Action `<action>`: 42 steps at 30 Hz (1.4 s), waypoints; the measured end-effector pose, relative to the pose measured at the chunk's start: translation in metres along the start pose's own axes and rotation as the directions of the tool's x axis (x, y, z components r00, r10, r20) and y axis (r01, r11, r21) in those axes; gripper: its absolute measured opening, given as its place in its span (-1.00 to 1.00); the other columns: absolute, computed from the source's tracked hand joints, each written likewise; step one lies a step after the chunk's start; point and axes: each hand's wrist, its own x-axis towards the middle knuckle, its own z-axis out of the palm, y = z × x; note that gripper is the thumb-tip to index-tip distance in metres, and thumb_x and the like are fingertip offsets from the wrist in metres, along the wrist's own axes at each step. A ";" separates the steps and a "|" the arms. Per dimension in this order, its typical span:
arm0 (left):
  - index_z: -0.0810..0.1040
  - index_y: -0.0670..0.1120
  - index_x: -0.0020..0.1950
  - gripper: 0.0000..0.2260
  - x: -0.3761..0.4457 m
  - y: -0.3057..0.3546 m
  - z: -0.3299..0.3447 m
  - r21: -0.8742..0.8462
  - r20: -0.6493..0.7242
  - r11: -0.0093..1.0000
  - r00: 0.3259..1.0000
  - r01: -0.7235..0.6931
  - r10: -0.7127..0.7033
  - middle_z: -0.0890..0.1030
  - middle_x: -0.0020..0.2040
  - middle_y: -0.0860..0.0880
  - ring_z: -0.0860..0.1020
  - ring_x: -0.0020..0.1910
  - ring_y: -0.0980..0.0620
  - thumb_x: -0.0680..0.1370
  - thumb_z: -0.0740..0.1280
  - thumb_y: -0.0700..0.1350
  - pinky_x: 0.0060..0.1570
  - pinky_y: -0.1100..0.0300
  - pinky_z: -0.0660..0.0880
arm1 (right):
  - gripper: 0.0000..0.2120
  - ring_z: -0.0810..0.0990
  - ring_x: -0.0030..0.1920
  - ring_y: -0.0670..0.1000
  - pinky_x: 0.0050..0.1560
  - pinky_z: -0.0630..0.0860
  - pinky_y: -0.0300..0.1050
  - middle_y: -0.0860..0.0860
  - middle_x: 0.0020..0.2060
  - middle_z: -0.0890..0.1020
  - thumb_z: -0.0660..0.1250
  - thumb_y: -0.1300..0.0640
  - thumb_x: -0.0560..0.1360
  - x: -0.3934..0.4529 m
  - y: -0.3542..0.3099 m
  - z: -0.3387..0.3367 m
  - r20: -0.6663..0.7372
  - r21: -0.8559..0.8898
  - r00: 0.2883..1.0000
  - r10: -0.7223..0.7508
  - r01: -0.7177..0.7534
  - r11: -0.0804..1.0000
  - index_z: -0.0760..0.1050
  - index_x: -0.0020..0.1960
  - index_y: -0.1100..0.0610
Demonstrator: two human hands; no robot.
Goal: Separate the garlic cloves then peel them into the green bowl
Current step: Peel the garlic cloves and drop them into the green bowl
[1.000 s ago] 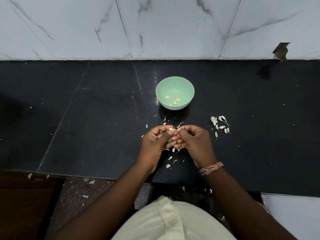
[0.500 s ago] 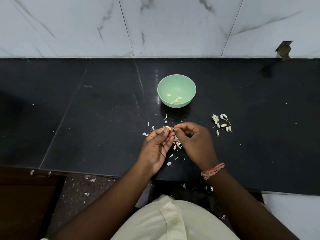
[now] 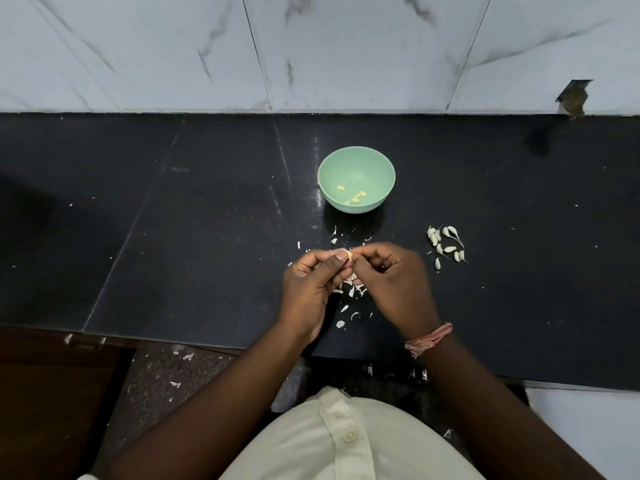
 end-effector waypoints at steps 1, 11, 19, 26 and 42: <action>0.68 -0.22 -0.06 -0.93 -0.001 -0.001 -0.001 0.006 0.004 1.000 1.000 -0.007 0.007 0.67 -0.03 -0.25 0.64 -0.04 -0.11 0.49 0.46 -0.24 0.16 -0.06 0.55 | -0.84 0.72 -0.30 -0.03 -0.16 0.68 -0.05 -0.06 -0.32 0.73 0.44 0.27 0.52 0.000 -0.001 0.000 0.001 0.021 1.000 0.028 -0.028 0.999 0.69 -0.13 0.03; 0.70 -0.19 0.03 -0.88 -0.007 -0.001 0.006 0.037 -0.026 0.998 0.999 -0.045 0.046 0.70 -0.13 -0.16 0.67 -0.14 0.01 0.51 0.43 -0.30 -0.07 0.23 0.63 | -0.89 0.72 -0.35 0.05 -0.26 0.66 -0.07 0.03 -0.35 0.72 0.42 0.30 0.50 0.000 -0.003 0.001 -0.021 0.052 0.996 0.084 -0.083 0.995 0.68 -0.15 0.15; 0.70 -0.22 0.05 -0.86 -0.009 -0.002 0.009 0.149 -0.043 0.985 0.995 -0.088 0.095 0.73 -0.09 -0.17 0.69 -0.12 -0.01 0.52 0.44 -0.34 -0.05 0.22 0.61 | -0.89 0.69 -0.39 0.02 -0.28 0.63 -0.05 -0.04 -0.39 0.70 0.43 0.27 0.47 -0.001 0.000 -0.004 -0.019 -0.041 0.998 0.063 -0.064 0.997 0.66 -0.22 0.13; 0.71 -0.22 0.08 -0.85 -0.007 -0.001 0.005 0.183 -0.022 0.981 0.997 -0.065 0.070 0.73 -0.06 -0.19 0.68 -0.11 0.00 0.53 0.44 -0.34 -0.05 0.20 0.60 | -0.90 0.70 -0.35 0.10 -0.20 0.67 0.17 -0.02 -0.36 0.72 0.43 0.25 0.47 -0.004 -0.001 -0.004 0.005 -0.039 0.996 0.094 -0.094 0.995 0.64 -0.22 0.14; 0.60 -0.23 0.12 -0.88 -0.004 0.001 0.011 -0.114 -0.006 0.986 0.992 0.121 -0.122 0.67 -0.17 -0.15 0.61 -0.23 0.05 0.59 0.35 -0.29 -0.15 0.24 0.59 | -0.91 0.68 -0.32 0.08 -0.22 0.66 -0.12 0.20 -0.25 0.72 0.35 0.35 0.57 0.001 0.001 -0.002 0.050 0.264 0.978 0.200 -0.206 0.942 0.64 -0.04 0.31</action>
